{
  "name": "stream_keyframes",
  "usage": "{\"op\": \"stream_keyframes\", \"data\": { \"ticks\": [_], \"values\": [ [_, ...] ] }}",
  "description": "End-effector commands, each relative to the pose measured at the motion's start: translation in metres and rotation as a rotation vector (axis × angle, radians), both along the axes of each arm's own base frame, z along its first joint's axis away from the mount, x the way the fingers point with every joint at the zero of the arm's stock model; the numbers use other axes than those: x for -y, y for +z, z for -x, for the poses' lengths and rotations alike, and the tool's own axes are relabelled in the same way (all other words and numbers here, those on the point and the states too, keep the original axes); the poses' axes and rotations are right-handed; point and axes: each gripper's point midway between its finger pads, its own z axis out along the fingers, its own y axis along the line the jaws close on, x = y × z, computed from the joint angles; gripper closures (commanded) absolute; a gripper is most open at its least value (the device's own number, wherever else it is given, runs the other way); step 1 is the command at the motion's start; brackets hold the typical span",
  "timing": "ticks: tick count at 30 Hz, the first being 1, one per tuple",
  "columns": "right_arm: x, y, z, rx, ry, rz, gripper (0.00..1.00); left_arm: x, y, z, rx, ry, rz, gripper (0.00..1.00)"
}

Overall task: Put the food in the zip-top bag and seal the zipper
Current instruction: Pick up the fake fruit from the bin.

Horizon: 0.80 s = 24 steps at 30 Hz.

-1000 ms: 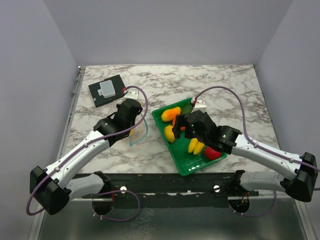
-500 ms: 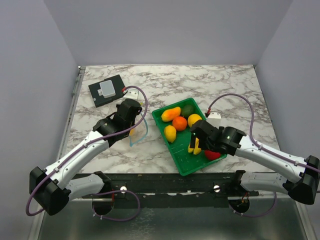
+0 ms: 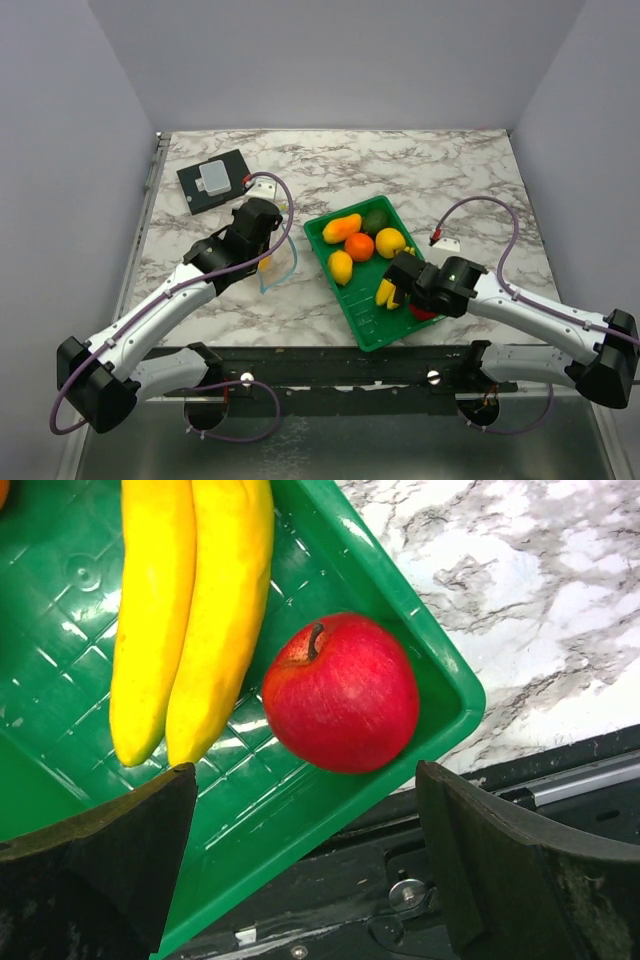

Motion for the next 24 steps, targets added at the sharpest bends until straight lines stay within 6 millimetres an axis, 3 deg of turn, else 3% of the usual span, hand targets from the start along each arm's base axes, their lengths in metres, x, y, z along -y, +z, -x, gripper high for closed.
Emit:
{"op": "stream_keyframes", "data": {
  "ticks": [1, 12, 24],
  "values": [
    [0.011, -0.005, -0.007, 0.048, -0.057, 0.055, 0.04, 0.003, 0.004, 0.003, 0.015, -0.024, 0.027, 1.00],
    [0.014, -0.020, -0.023, 0.052, -0.081, 0.117, 0.04, 0.002, 0.004, 0.004, 0.018, -0.021, 0.029, 1.00],
    [0.019, -0.038, -0.026, 0.036, -0.086, 0.109, 0.10, 0.002, 0.002, 0.004, 0.014, -0.020, 0.026, 1.00]
  ]
}}
